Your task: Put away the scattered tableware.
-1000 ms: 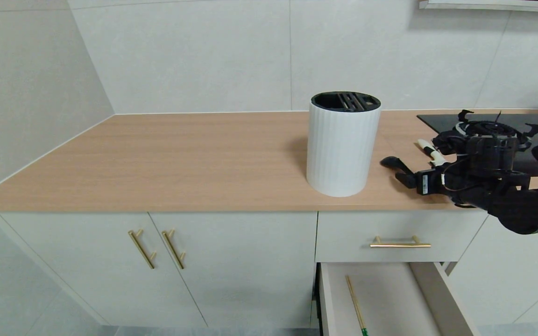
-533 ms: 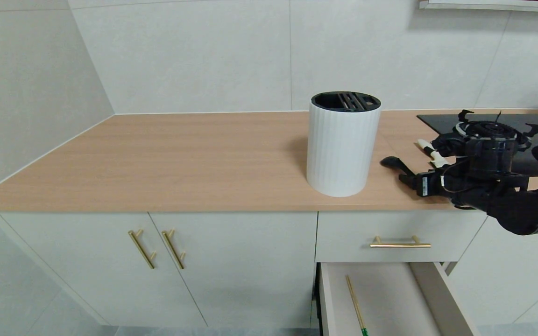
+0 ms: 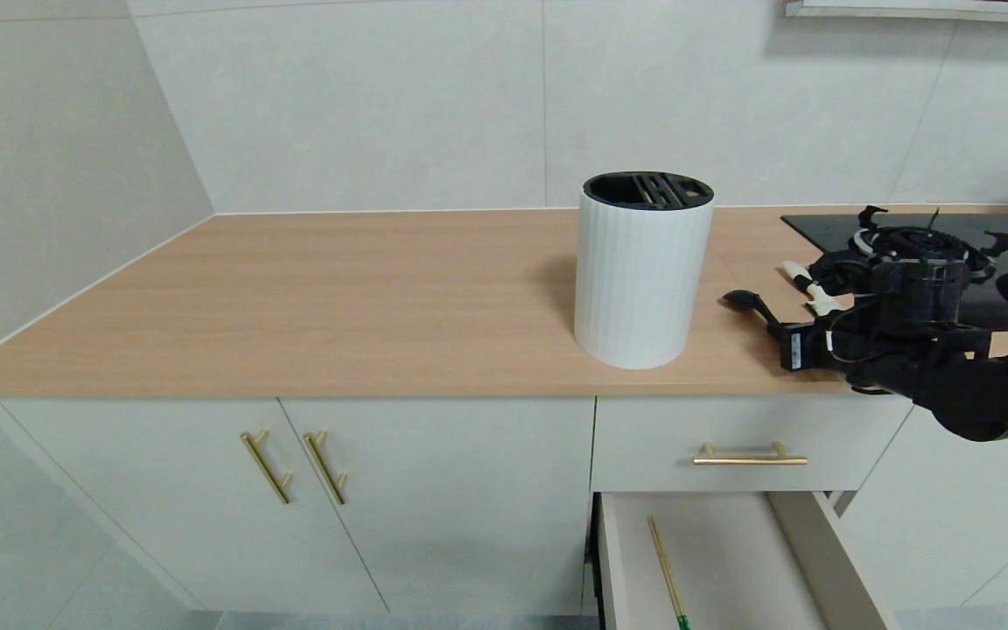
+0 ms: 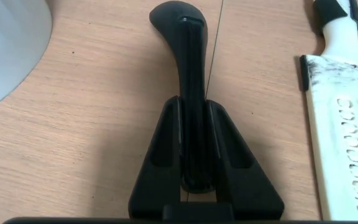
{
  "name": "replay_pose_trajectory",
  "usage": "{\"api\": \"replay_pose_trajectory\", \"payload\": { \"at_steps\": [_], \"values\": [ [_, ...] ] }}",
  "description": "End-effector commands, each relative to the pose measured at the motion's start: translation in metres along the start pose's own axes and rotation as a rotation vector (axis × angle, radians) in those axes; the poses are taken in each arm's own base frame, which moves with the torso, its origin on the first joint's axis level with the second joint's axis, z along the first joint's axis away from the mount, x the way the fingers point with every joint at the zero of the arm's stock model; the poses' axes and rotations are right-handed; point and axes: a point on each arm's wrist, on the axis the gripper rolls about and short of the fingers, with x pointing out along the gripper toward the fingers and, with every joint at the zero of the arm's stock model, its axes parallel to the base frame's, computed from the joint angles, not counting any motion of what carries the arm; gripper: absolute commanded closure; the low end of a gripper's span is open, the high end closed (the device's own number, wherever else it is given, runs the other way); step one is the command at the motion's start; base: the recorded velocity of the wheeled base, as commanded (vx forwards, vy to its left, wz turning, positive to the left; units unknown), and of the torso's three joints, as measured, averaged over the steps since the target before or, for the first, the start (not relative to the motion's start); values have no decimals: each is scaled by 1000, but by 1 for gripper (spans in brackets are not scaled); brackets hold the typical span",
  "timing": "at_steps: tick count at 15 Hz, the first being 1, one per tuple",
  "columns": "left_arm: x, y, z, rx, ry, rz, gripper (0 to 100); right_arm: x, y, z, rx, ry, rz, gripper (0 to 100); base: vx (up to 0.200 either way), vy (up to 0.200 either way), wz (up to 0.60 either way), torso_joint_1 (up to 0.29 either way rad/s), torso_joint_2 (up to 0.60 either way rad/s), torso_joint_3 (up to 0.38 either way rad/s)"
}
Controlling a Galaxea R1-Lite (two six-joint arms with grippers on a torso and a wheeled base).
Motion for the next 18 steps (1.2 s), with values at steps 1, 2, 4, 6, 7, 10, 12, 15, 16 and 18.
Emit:
{"api": "replay_pose_trajectory", "payload": {
  "at_steps": [1,2,4,6,7,10,12,15,16,18],
  "values": [
    [0,0,0,-1,0,0,0,-7,0,9,1,-26,-2,100,0,0,0,0,0,0],
    [0,0,0,-1,0,0,0,-14,0,15,2,-34,-1,100,0,0,0,0,0,0],
    [0,0,0,-1,0,0,0,-35,3,28,19,2,13,100,0,0,0,0,0,0],
    [0,0,0,-1,0,0,0,-44,5,34,41,18,22,100,0,0,0,0,0,0],
    [0,0,0,-1,0,0,0,-69,14,48,70,42,49,100,0,0,0,0,0,0],
    [0,0,0,-1,0,0,0,-112,27,56,106,119,86,100,0,0,0,0,0,0],
    [0,0,0,-1,0,0,0,-138,29,55,120,155,102,100,0,0,0,0,0,0],
    [0,0,0,-1,0,0,0,-167,29,49,126,137,112,100,0,0,0,0,0,0],
    [0,0,0,-1,0,0,0,-169,29,43,127,152,111,100,0,0,0,0,0,0],
    [0,0,0,-1,0,0,0,-170,30,29,123,197,113,100,0,0,0,0,0,0]
  ]
}}
